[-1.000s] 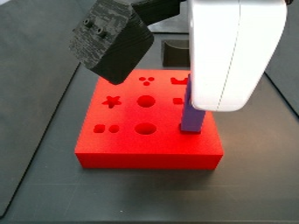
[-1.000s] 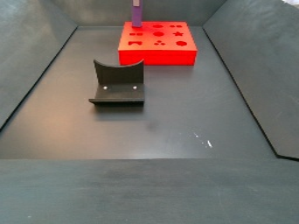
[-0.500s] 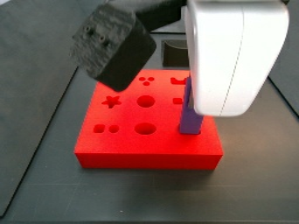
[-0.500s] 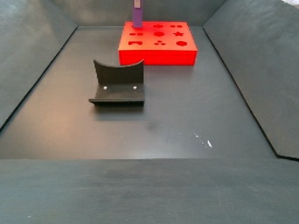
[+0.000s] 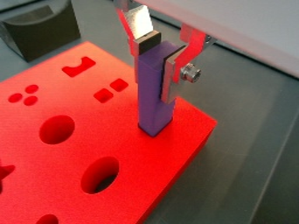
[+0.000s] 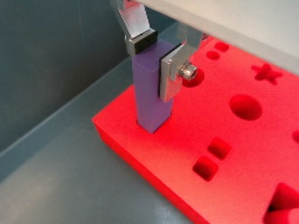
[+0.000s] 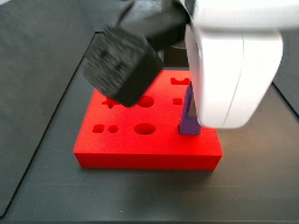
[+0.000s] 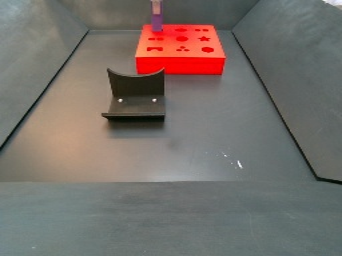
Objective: Insert the rectangle object.
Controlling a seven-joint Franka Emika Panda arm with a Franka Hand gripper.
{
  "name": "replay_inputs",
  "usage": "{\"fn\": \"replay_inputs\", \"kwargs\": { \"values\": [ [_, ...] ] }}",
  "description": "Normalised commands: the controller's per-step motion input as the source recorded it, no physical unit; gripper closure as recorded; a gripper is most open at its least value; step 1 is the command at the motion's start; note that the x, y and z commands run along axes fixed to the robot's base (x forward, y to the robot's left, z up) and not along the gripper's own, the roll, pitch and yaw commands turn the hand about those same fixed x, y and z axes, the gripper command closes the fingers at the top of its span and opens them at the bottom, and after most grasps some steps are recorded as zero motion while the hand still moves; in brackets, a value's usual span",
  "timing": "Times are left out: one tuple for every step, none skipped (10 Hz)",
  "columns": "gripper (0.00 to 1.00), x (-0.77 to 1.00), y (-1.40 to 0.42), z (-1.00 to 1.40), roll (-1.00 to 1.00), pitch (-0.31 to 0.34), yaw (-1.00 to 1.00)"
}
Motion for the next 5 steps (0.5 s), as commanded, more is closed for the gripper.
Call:
{"fn": "replay_inputs", "kwargs": {
  "values": [
    [1.00,0.33,0.00,-0.51,0.17,0.099,0.00],
    [1.00,0.22,0.00,-0.47,0.14,0.063,0.00],
    [1.00,0.00,0.00,-0.30,0.06,0.010,0.00],
    [1.00,0.00,0.00,0.00,0.01,0.000,0.00],
    [1.00,0.00,0.00,0.00,0.00,0.000,0.00]
  ]
}}
